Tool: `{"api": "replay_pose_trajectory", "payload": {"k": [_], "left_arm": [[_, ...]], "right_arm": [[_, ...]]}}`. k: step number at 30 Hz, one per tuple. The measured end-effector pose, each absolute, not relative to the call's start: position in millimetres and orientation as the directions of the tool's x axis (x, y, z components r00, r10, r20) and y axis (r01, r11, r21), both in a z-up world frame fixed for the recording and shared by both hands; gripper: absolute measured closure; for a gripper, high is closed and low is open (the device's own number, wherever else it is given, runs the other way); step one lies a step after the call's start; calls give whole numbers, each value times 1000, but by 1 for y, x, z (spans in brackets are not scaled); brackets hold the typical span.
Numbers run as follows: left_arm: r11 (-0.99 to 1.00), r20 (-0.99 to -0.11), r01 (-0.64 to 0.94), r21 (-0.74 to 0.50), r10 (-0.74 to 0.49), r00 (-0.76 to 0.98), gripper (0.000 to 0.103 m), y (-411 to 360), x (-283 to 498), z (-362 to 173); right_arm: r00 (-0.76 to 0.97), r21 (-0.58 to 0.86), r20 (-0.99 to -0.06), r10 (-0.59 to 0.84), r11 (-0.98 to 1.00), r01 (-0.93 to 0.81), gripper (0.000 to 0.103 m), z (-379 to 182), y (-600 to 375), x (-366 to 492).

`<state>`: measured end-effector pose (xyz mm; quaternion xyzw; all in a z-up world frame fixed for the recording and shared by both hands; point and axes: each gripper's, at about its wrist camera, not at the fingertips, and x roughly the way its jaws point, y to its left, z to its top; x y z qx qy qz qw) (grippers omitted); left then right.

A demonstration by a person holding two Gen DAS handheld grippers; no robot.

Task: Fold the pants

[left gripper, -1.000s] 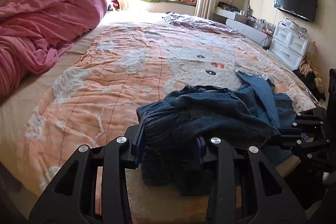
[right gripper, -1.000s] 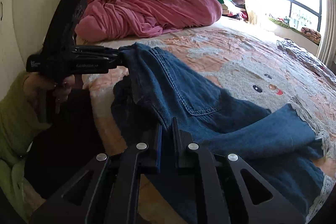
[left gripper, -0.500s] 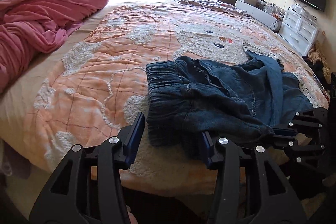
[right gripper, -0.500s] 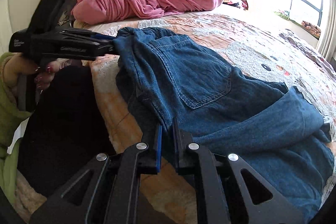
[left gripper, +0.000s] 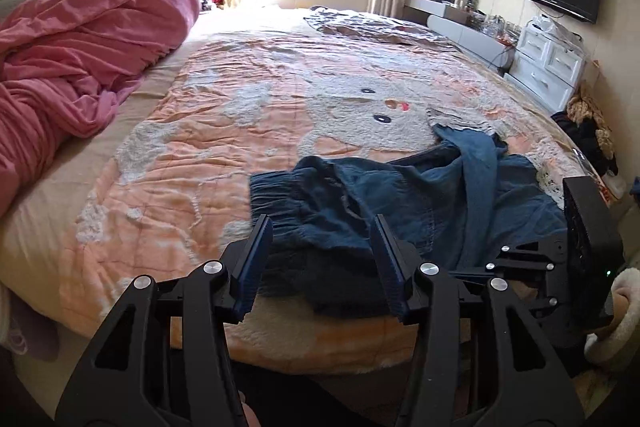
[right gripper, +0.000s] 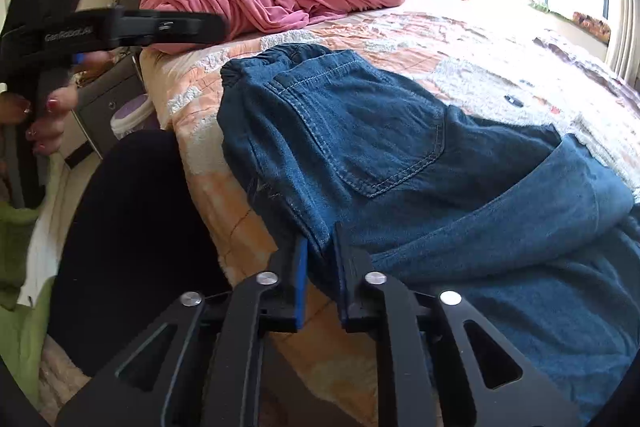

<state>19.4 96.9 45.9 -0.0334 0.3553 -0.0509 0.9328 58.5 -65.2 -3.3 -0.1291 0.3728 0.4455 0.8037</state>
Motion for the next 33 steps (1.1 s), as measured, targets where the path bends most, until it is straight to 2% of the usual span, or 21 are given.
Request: {"api": "replay_pose_trajectory", "payload": {"k": [3, 6, 8, 11, 16, 21, 25, 27, 30, 33], "left_arm": [[992, -695, 88, -91, -127, 708, 59, 80, 39, 30], [997, -746, 78, -29, -74, 662, 59, 70, 48, 6], [997, -763, 75, 3, -46, 645, 59, 68, 48, -3], [996, -758, 88, 25, -38, 651, 59, 67, 43, -8], [995, -750, 95, 35, -37, 660, 58, 66, 40, -12], [994, -745, 101, 46, -34, 666, 56, 64, 39, -13], [994, -744, 107, 34, -46, 667, 54, 64, 39, -13], [993, -743, 112, 32, -52, 668, 49, 63, 39, -13], [992, -738, 116, 39, -50, 673, 48, 60, 38, -10], [992, -728, 124, -24, -103, 678, 46, 61, 33, 2]], "right_arm": [[313, 156, -709, 632, 573, -804, 85, -1, -71, 59], [311, 164, -709, 633, 576, -801, 85, 5, -75, 58], [302, 194, -702, 645, 581, -790, 78, 13, -83, 58], [321, 231, -667, 673, 596, -769, 74, 28, -96, 58], [395, 200, -643, 656, 642, -740, 68, 44, -103, 73], [407, 167, -709, 575, 698, -696, 68, 27, -91, 110], [356, 214, -766, 535, 735, -644, 68, -1, -93, 126], [366, 239, -745, 558, 735, -634, 68, -2, -98, 124], [374, 269, -717, 589, 728, -631, 68, 7, -110, 118], [409, 301, -671, 618, 732, -612, 68, 21, -133, 114]]}}
